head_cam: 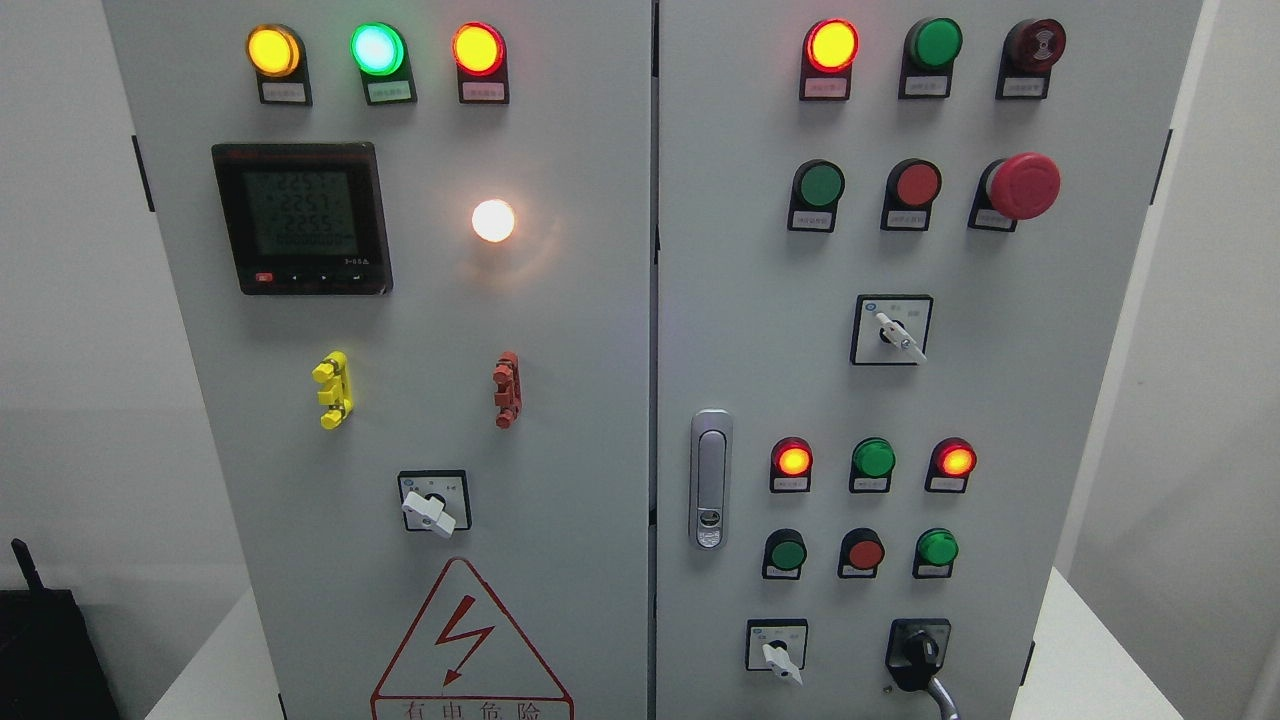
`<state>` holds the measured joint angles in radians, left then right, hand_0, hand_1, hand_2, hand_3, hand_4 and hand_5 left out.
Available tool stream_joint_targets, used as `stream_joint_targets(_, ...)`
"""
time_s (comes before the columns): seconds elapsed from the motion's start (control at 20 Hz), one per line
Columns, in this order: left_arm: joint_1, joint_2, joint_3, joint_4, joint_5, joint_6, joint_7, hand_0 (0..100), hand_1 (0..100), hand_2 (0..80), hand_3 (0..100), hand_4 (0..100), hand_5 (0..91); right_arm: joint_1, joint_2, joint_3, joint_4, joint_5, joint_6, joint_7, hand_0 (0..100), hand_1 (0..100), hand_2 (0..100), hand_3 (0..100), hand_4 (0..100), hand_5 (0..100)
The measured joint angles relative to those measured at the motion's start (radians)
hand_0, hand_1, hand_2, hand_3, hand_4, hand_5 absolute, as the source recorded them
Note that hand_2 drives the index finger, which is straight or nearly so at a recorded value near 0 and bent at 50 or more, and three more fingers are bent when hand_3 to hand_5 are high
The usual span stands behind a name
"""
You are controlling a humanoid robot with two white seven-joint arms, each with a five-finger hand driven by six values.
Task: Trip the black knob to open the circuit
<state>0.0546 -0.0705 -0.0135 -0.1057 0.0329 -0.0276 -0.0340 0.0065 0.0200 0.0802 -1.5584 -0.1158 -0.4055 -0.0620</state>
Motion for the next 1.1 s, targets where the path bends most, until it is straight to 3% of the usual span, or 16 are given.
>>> stream_joint_targets(1.1,0.000,0.000,0.000,0.000,0.000,0.000,0.000,12,39,0.0,0,0,0.0,0.006,-0.001,0.023,-0.017,-0.001,0.006,-0.007,71,74,0,100,93,92)
